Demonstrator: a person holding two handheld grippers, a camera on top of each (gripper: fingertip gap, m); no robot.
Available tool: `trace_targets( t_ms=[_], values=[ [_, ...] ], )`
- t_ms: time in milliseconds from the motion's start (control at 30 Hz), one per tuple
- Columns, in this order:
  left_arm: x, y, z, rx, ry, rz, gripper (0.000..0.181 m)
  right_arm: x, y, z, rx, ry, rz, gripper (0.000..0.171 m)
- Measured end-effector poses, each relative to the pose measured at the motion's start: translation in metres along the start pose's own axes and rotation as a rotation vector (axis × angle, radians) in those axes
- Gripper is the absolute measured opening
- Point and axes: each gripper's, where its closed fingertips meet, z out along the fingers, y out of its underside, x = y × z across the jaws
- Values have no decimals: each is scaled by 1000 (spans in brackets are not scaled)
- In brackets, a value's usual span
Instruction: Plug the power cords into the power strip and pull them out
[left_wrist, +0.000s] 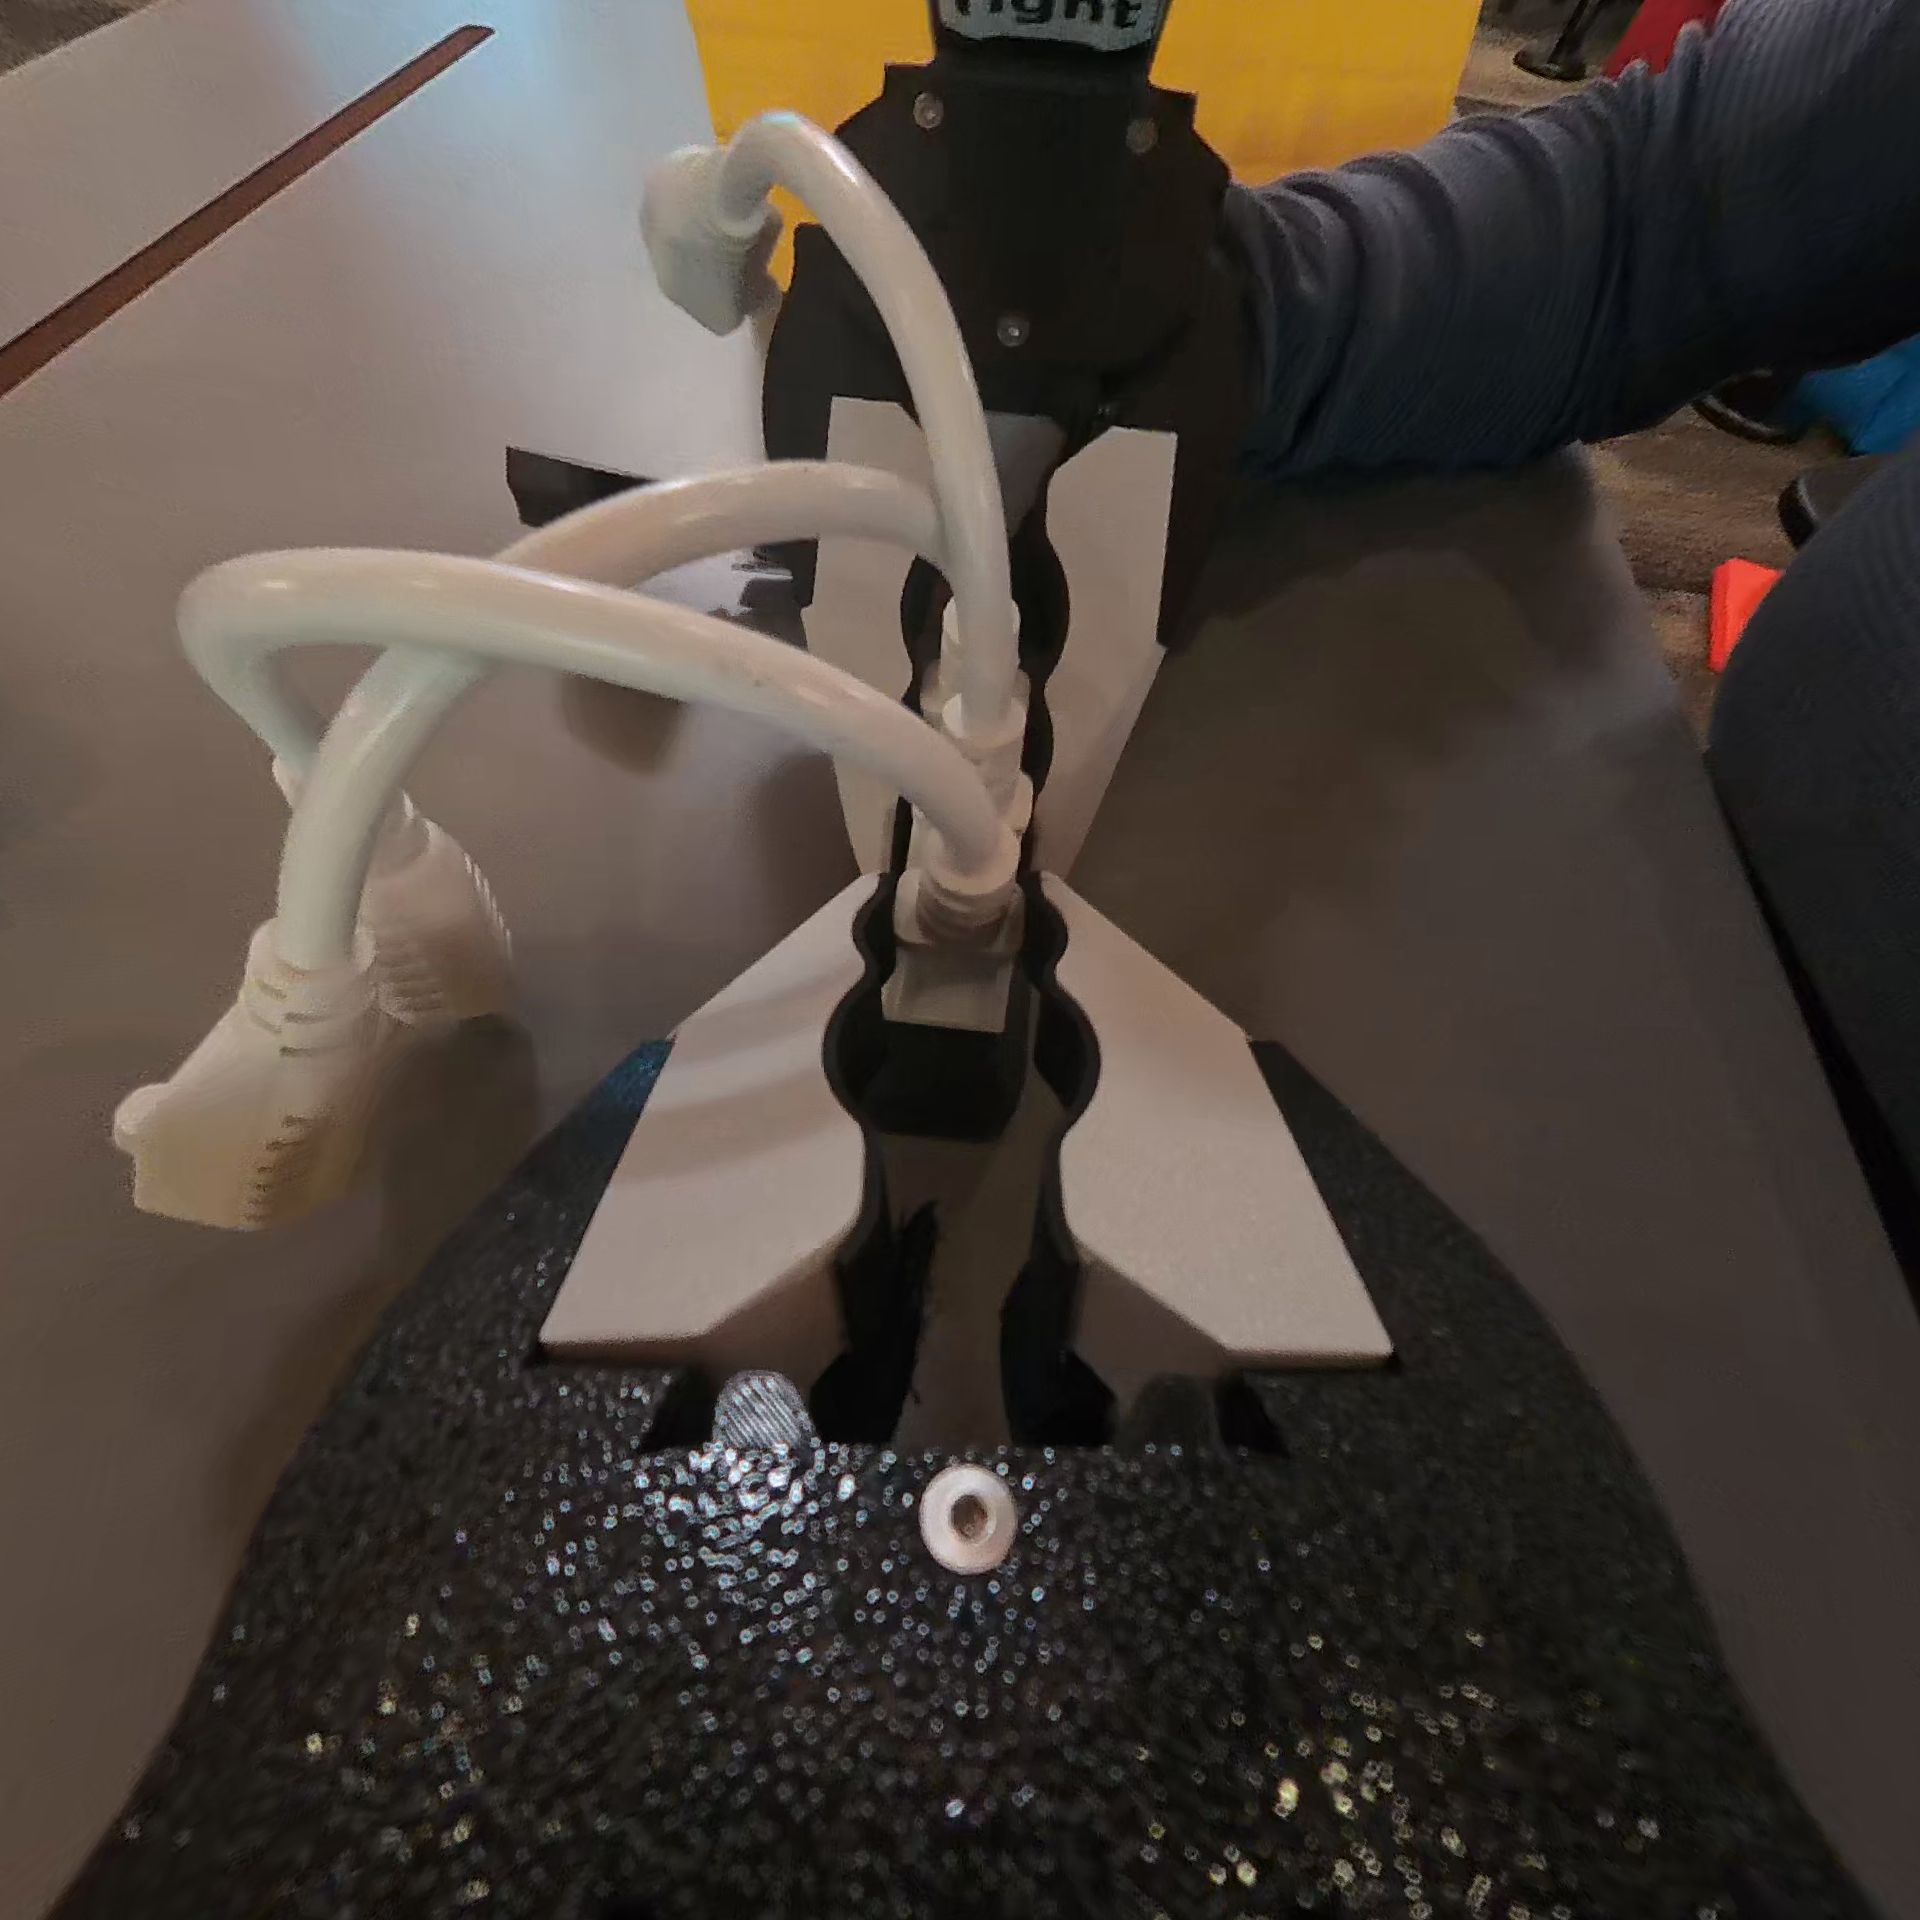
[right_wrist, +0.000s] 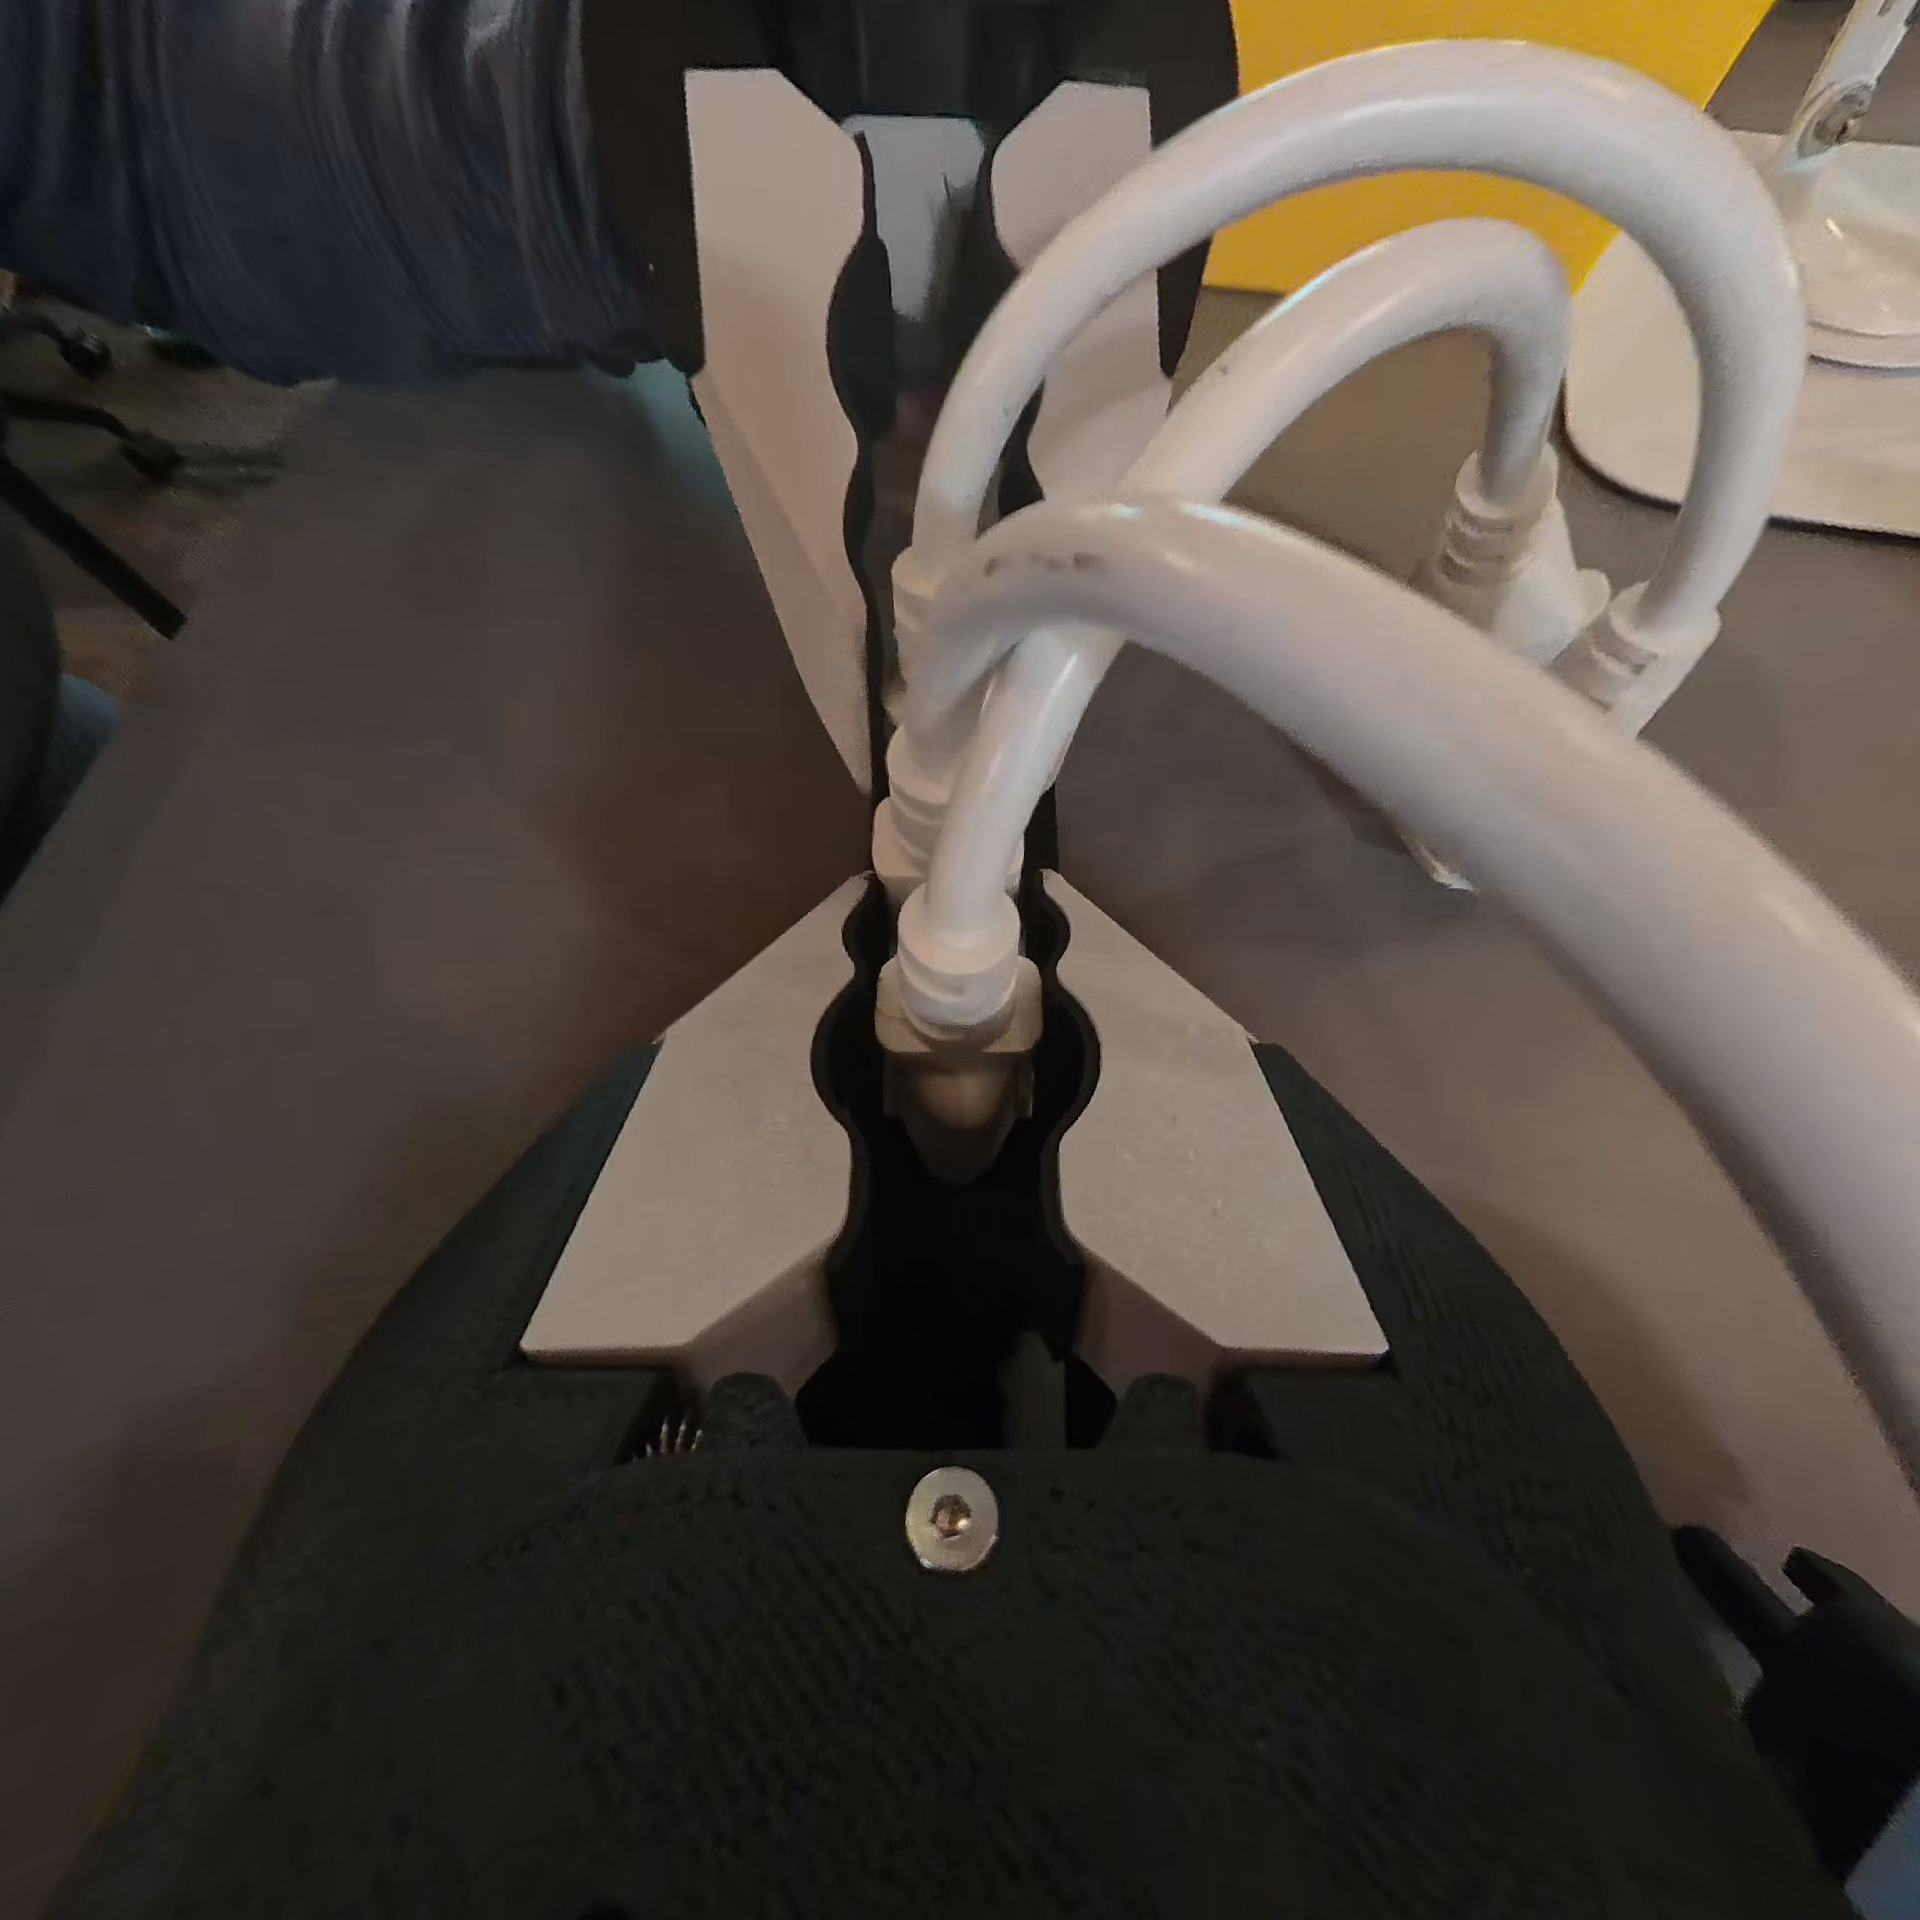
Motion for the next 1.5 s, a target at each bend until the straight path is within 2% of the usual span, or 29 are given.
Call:
trace_targets(
  t_ms=[833, 1200, 1500],
  values=[
    [5, 2, -3, -134, -95, 130, 20, -6, 0, 2, -31, -2, -2, 26],
    [4, -7, -2, 40, -2, -16, 20, -6, -1, -1, -10, -27, 41, 26],
    [7, -4, 1, 35, 9, -26, 21, -8, 3, -2, -41, -16, -2, 26]
  ],
)
